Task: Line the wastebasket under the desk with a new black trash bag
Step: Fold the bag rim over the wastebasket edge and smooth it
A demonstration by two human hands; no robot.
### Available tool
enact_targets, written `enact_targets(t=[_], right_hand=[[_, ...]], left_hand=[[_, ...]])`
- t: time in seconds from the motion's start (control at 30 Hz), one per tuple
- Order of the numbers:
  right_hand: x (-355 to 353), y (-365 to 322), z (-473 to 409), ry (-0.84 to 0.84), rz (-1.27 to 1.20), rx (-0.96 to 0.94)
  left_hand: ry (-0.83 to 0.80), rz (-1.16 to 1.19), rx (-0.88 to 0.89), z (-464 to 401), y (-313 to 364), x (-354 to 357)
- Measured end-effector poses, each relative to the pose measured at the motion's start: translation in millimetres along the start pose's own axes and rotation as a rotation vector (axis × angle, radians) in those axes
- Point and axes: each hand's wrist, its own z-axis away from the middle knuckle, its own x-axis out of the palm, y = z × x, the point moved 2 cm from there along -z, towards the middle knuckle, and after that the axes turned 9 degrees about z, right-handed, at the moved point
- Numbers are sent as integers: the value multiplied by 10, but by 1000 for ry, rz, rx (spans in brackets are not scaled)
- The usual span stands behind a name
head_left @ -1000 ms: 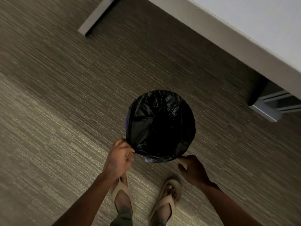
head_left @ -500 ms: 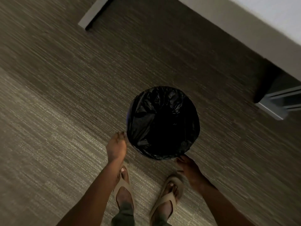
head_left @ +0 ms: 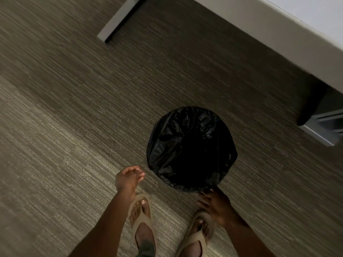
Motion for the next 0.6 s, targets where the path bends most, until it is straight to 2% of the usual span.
enact_targets(t=[0.07, 0.13, 0.17, 0.23, 0.3, 0.37, 0.4, 0.47, 0.53, 0.6], right_hand=[[-76, -45, -27, 24, -72, -12], [-161, -85, -34, 95, -149, -36], [-202, -108, -20, 146, -172, -48], [-318, -170, 16, 307, -154, -68], [-440, -301, 47, 527, 18, -141], [-451, -532, 97, 624, 270, -355], [-399, -661, 97, 582, 337, -456], [-248, -897, 64, 419, 363, -528], [-137, -1092, -10, 328, 335, -497], [-78, -1209, -94, 319, 286, -427]], left_hand=[[98, 13, 88, 8, 148, 30], [169, -35, 334, 169, 316, 152], [133, -100, 465, 313, 387, 248], [-61, -242, 621, 626, 424, 485], [-255, -381, 621, 840, 332, 747], [-292, -518, 585, 880, 272, 944], [-256, -550, 562, 833, 280, 1013], [-180, -544, 506, 652, 354, 1083], [-173, -485, 465, 424, 427, 1096], [-199, -419, 439, 205, 485, 1058]])
